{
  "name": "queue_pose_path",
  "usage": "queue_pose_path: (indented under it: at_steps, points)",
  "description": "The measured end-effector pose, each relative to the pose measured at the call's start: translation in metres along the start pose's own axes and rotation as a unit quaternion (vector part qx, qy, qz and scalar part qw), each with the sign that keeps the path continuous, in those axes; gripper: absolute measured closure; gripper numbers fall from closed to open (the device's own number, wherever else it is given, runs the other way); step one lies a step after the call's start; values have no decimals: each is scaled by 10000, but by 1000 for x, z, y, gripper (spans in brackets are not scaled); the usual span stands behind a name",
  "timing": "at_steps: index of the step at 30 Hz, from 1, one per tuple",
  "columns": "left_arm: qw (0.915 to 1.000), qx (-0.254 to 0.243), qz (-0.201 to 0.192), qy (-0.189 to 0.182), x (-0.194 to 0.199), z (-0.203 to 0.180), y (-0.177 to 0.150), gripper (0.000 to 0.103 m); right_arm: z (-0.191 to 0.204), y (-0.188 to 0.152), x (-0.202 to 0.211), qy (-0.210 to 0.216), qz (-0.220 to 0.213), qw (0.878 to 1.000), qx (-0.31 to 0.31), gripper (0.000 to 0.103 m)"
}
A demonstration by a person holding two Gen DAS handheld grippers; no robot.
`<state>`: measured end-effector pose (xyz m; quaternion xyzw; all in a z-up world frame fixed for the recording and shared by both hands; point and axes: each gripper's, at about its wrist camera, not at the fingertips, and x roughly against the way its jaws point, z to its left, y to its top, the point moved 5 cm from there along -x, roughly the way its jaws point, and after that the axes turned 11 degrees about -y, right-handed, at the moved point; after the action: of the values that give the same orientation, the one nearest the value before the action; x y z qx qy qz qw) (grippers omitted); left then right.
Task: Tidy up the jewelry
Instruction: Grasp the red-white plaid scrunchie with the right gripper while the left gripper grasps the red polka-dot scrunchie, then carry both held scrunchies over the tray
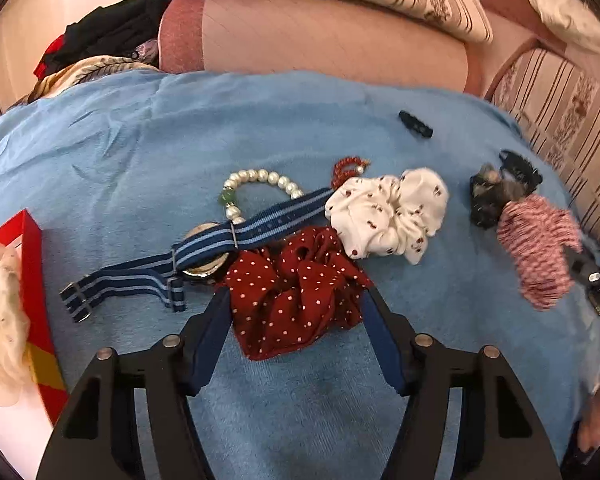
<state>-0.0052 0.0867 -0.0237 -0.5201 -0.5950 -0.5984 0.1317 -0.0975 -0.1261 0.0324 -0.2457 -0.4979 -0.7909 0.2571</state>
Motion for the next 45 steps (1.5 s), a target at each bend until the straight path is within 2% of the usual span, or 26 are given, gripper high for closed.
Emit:
queue_pose_path:
  at_steps: [2, 5, 6, 7, 12, 16, 19, 32, 45]
  points:
    - [9999, -33, 73, 101, -11, 2, -2, 38, 3, 0, -1, -28, -20, 10000, 28, 94]
    - [9997, -44, 70, 218, -15, 3, -4, 63, 3, 0, -2, -42, -10, 10000, 54, 94]
    - [9997, -68, 45, 248, -13, 3, -3, 82, 3, 0, -2, -42, -9, 10000, 48, 94]
    - [9999, -38, 23, 166, -10, 2, -2, 89, 3, 1, -2, -43, -12, 10000, 39, 94]
    - [9997, 87, -205, -59, 13, -2, 0, 89, 2, 2, 1, -49, -82, 9999, 40, 94]
    - [9983, -130, -556, -107, 40, -14, 2, 89, 7, 2, 5, -3, -137, 9998, 121, 94]
    - [9975, -129, -665, -178, 48, -16, 3, 89, 13, 0, 8, 44, -166, 9996, 226, 94]
    - [9965, -297, -781, -34, 54, -25, -4, 89, 50, -13, 6, 107, -167, 9969, 766, 94]
    - [9945, -445, -886, 339, 60, -23, -6, 89, 57, -16, 5, 35, -219, 9956, 913, 94]
